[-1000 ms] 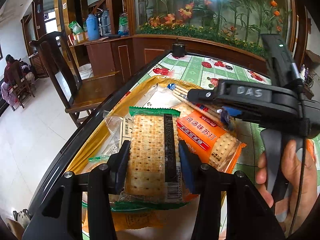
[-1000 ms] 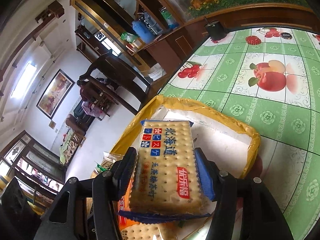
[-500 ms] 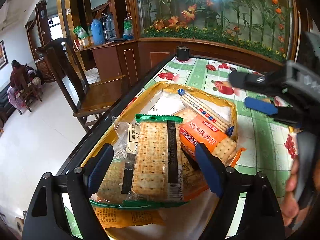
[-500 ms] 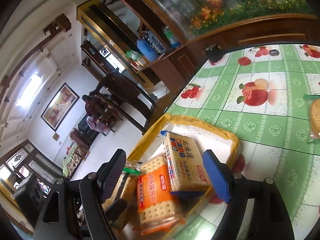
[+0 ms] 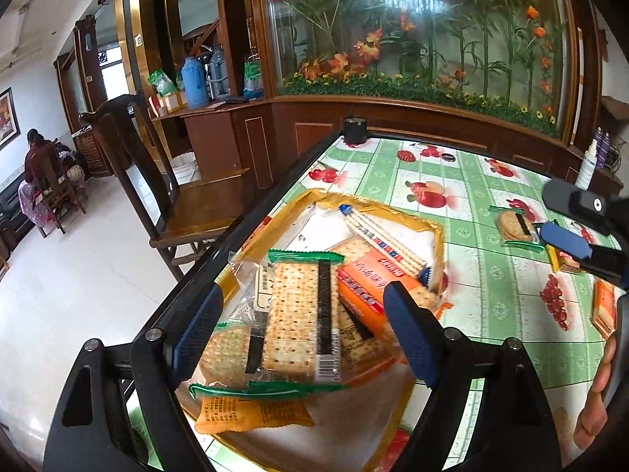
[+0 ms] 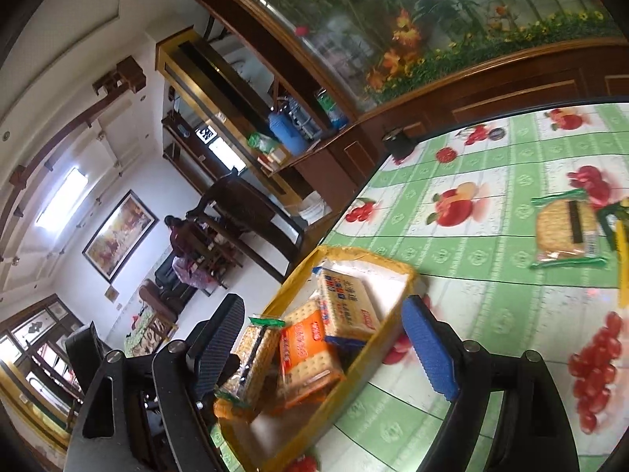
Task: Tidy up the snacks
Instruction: 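Move both open tools back over the remaining snack packs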
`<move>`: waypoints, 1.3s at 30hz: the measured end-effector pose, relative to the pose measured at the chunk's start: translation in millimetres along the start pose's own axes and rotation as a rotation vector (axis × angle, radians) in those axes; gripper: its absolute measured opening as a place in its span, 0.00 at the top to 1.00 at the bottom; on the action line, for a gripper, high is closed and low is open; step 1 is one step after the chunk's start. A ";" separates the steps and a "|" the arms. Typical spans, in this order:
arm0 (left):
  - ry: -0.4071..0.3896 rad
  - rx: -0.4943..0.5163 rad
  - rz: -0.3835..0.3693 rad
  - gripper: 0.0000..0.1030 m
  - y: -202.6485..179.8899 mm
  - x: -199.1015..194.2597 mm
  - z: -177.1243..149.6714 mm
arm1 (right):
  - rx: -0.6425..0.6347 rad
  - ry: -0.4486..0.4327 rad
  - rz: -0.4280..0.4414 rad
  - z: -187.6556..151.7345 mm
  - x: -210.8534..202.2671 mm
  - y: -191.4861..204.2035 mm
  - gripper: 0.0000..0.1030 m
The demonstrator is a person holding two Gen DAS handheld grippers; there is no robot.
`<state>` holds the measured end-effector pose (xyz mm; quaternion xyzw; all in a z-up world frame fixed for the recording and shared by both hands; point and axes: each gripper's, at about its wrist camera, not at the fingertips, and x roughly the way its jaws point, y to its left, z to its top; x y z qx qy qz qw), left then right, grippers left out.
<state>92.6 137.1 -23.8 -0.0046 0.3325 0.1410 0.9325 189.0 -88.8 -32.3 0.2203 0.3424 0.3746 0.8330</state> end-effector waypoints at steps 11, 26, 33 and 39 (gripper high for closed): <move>-0.026 0.036 -0.047 0.18 -28.9 -18.4 3.7 | 0.053 -0.063 -0.098 -12.9 -67.2 -44.9 0.17; 0.009 0.140 -0.199 0.18 -113.4 -15.6 9.0 | 0.193 -0.180 -0.287 -36.2 -171.7 -133.0 0.13; 0.035 0.168 -0.266 0.18 -151.4 -10.5 13.9 | 0.249 -0.203 -0.353 -48.5 -195.2 -159.5 0.12; 0.042 0.190 -0.304 0.18 -173.8 -8.0 14.1 | 0.258 -0.186 -0.495 -57.4 -205.7 -170.1 0.10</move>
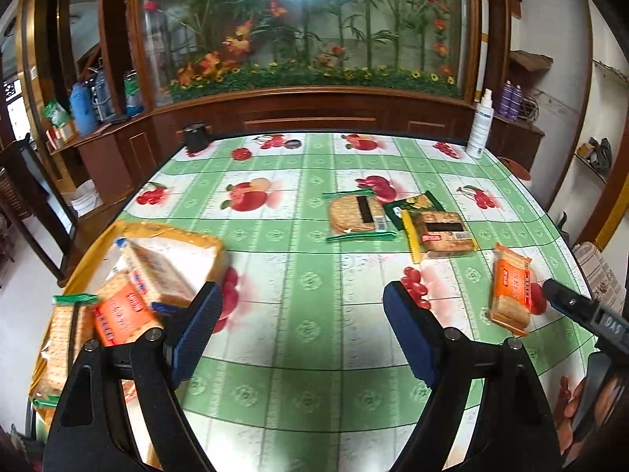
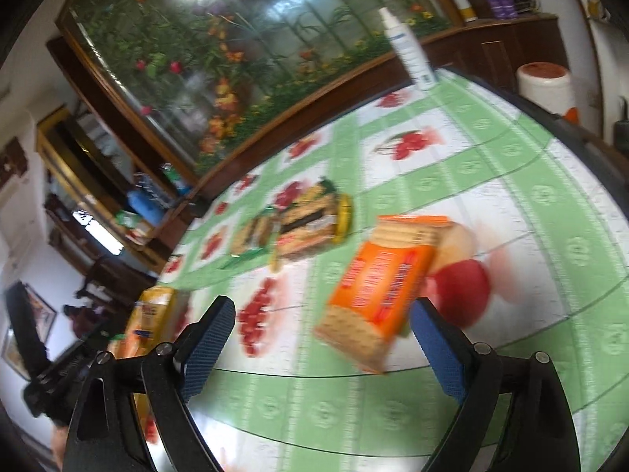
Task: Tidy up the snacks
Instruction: 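Move both open tools back over the remaining snack packs, then grasp the brown black-banded cracker pack with the left tool while the right tool grasps the orange cracker pack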
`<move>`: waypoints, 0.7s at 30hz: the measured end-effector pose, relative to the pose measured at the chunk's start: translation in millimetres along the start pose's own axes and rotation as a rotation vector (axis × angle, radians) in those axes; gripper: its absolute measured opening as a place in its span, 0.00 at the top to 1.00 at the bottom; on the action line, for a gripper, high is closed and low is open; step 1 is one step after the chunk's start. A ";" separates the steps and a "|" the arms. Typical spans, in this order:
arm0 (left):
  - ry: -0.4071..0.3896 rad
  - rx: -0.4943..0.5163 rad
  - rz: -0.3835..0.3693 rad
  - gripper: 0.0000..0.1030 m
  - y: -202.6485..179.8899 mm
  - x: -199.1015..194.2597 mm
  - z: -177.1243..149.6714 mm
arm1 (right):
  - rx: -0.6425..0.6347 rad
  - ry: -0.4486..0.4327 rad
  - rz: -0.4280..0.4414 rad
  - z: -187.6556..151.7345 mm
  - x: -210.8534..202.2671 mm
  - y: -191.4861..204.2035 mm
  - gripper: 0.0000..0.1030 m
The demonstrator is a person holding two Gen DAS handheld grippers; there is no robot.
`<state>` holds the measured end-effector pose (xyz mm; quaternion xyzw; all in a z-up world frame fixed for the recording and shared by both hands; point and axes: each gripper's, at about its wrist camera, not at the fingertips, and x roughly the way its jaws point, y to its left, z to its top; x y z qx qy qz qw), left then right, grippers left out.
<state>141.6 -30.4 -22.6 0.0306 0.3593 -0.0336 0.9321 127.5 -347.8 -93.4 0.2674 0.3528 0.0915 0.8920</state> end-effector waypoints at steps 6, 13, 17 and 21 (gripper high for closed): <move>0.026 0.016 -0.041 0.18 -9.8 15.1 4.4 | -0.075 0.035 -0.187 0.5 13.8 7.5 0.10; 0.042 0.179 -0.108 0.18 -36.7 33.9 10.3 | -0.165 0.075 -0.336 0.6 39.9 25.5 0.10; 0.038 0.235 -0.097 0.18 -52.0 40.3 12.9 | -0.179 0.093 -0.359 0.7 51.1 26.4 0.10; 0.063 0.227 -0.105 0.18 -59.2 50.4 18.2 | -0.188 0.103 -0.383 0.5 58.6 26.2 0.10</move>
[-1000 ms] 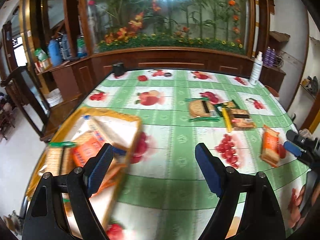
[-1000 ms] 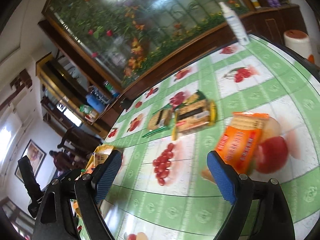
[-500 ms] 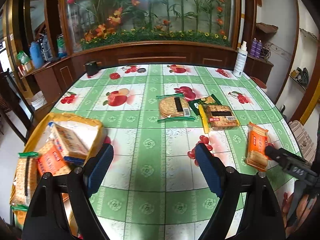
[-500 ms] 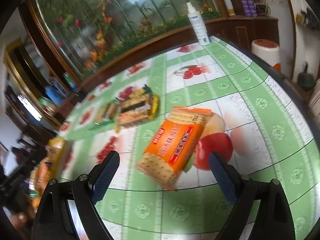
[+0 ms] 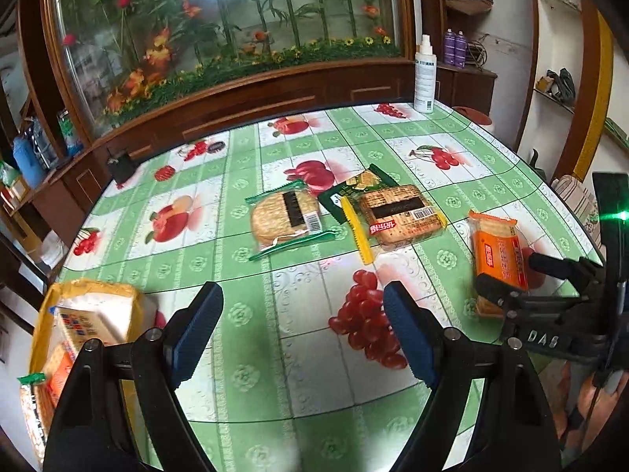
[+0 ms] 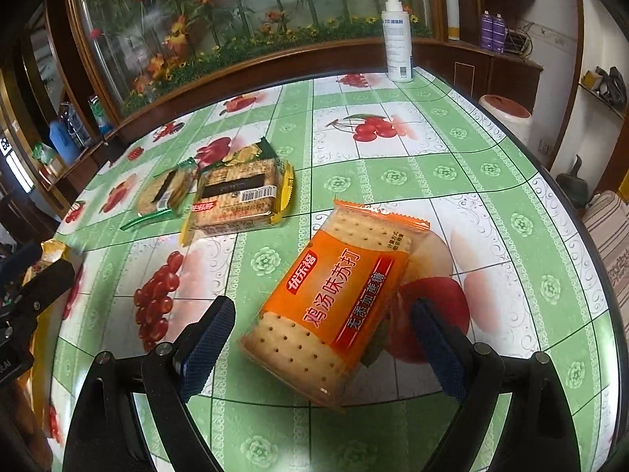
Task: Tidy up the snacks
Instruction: 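Grasp the brown black-banded cracker pack with the left tool while the right tool grasps the orange cracker pack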
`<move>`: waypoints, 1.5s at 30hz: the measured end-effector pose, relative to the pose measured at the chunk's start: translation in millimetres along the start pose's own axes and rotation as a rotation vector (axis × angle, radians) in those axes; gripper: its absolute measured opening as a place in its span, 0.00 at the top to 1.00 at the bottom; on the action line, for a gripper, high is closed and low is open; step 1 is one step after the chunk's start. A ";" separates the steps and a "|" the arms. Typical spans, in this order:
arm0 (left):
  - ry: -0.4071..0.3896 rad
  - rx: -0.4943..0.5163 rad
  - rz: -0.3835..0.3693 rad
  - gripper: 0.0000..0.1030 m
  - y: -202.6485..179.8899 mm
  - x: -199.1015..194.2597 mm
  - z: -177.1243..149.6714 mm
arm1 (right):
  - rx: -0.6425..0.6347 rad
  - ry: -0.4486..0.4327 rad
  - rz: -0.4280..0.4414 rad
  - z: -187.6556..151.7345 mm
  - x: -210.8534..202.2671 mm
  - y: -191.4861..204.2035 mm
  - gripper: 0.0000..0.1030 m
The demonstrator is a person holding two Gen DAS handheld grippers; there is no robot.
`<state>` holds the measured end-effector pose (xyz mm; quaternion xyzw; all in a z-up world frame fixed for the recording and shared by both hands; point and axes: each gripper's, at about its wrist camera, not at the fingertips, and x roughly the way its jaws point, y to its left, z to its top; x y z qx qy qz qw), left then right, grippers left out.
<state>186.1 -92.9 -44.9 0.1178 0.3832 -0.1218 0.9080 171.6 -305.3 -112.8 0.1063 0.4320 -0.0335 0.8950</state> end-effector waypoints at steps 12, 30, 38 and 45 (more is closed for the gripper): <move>0.086 -0.167 -0.135 0.19 -42.8 62.0 52.3 | -0.013 0.030 0.006 5.3 9.2 -2.8 0.10; 0.172 -0.108 -0.112 0.15 -69.4 123.4 55.4 | 0.007 0.040 0.023 13.1 14.0 -19.1 0.07; 0.164 -0.050 -0.117 0.26 -62.5 118.6 50.2 | -0.088 0.070 -0.043 14.3 24.9 1.8 0.09; 0.172 -0.056 -0.100 0.25 -57.9 118.3 49.4 | -0.071 0.069 -0.027 15.2 16.2 -16.7 0.29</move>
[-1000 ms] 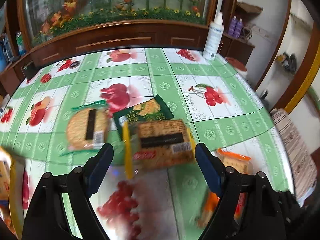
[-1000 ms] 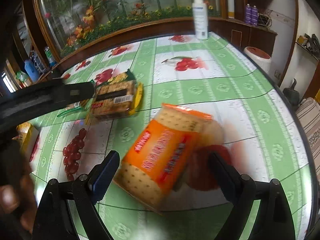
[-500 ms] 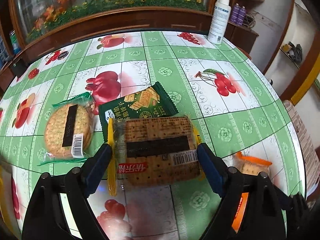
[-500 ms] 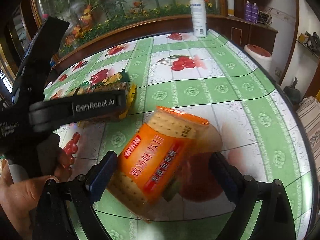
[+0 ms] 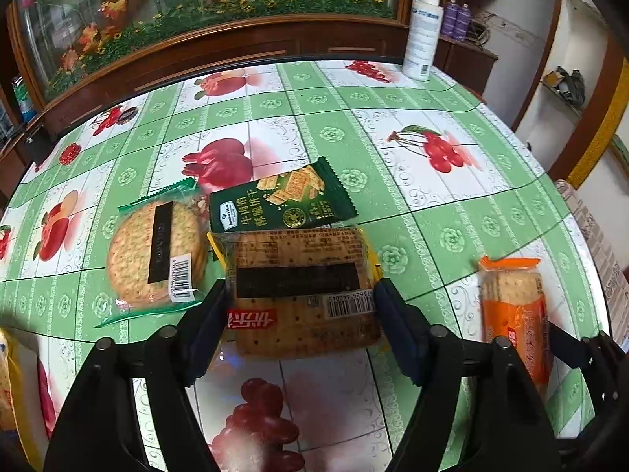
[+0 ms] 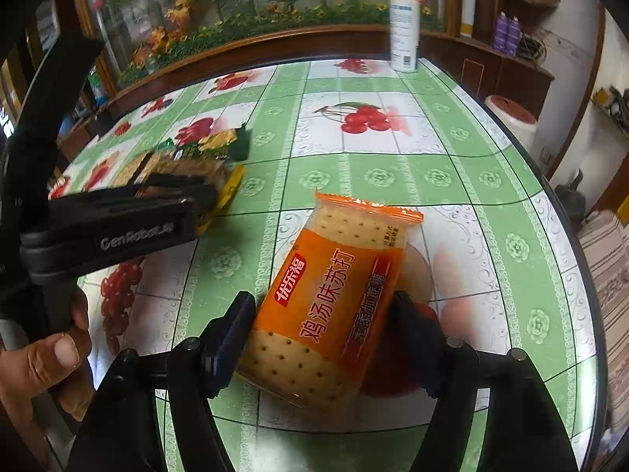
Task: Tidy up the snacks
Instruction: 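Grasp the brown black-banded cracker pack with the left tool while the right tool grasps the orange cracker pack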
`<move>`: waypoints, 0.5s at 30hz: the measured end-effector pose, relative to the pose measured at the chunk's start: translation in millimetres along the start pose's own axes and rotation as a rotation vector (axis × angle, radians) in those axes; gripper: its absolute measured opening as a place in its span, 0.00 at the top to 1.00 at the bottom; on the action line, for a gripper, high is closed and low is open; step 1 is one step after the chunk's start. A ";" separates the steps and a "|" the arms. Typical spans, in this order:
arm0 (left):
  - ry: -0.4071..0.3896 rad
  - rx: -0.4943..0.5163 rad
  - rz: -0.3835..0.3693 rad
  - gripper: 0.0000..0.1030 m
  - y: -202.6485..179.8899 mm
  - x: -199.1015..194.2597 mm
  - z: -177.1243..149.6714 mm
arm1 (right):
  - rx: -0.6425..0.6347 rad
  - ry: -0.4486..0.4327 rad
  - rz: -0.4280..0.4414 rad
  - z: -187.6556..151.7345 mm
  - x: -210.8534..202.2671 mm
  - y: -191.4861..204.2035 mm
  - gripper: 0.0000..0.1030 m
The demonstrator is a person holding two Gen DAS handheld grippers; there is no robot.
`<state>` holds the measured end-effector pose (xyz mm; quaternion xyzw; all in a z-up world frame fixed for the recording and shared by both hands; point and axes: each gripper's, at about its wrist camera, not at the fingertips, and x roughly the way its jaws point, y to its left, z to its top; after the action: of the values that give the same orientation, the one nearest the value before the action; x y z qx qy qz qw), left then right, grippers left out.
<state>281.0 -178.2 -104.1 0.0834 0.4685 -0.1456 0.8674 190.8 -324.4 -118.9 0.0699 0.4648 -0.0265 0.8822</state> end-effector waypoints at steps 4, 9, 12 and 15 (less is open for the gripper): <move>-0.009 -0.017 -0.012 0.26 3.0 0.6 -2.4 | -0.021 0.001 -0.023 0.1 2.5 4.7 0.27; -0.033 -0.020 -0.034 0.32 12.7 -9.5 -14.8 | -0.020 -0.015 0.009 -0.8 -1.2 -1.2 0.38; -0.043 -0.044 -0.051 0.33 20.8 -17.5 -24.8 | -0.013 -0.019 0.047 -1.5 -4.3 -4.3 0.40; -0.054 -0.061 -0.056 0.33 26.9 -27.8 -38.3 | -0.016 -0.025 0.068 -5.4 -8.4 -4.4 0.40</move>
<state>245.3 -137.1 -101.6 0.0398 0.4513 -0.1576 0.8774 181.1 -328.1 -115.5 0.0782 0.4512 0.0063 0.8890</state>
